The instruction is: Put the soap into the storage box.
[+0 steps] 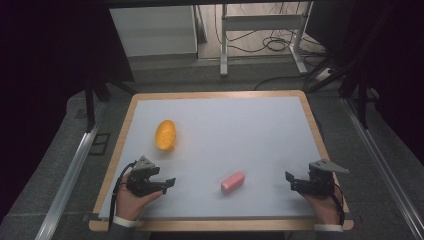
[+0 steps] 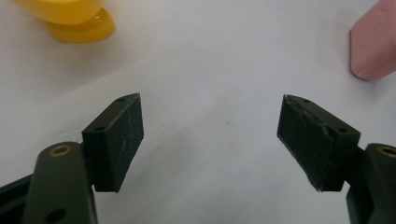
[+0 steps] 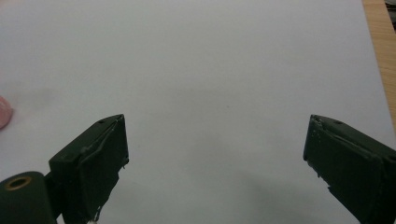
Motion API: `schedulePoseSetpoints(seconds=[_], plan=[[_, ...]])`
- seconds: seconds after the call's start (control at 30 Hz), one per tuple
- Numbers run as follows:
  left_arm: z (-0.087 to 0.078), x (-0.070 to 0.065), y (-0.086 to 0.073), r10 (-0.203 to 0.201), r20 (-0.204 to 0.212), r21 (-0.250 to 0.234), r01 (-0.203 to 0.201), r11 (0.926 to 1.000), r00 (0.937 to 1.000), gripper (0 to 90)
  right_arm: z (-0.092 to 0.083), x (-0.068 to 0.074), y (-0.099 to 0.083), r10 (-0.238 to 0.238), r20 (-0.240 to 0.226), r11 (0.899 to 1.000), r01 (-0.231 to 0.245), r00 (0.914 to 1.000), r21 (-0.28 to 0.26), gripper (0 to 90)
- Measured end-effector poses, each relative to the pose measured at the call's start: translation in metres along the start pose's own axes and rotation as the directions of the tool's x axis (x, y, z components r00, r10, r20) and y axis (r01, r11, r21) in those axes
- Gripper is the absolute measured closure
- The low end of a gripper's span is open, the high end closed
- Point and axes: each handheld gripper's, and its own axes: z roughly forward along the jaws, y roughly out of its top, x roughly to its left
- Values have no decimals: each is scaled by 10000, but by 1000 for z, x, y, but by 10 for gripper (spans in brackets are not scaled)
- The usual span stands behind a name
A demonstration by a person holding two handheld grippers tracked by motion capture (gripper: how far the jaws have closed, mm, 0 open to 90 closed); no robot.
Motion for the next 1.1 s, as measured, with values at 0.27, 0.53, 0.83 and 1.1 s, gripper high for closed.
schedulePoseSetpoints(seconds=[0.27, 0.53, 0.83, 1.1], plan=[[-3, -6, 12, 171, -37, 103, -171, 9998, 9998, 253, 1, -1, -3, -52, 68, 9999, 51, 10000, 103, 73], [-11, -12, 22, 407, 199, 118, -410, 9991, 9990, 270, 4, 5, -2, -412, 88, 9988, 410, 9991, 275, 74], [-9, -20, 33, 773, 382, 431, -789, 9960, 9963, 283, 5, 7, -3, -482, 80, 9982, 479, 9988, 350, 76], [0, -30, 41, 1036, 564, 828, -1080, 9907, 9930, 279, 5, 7, -3, -491, 192, 9983, 484, 9986, 324, 76]])
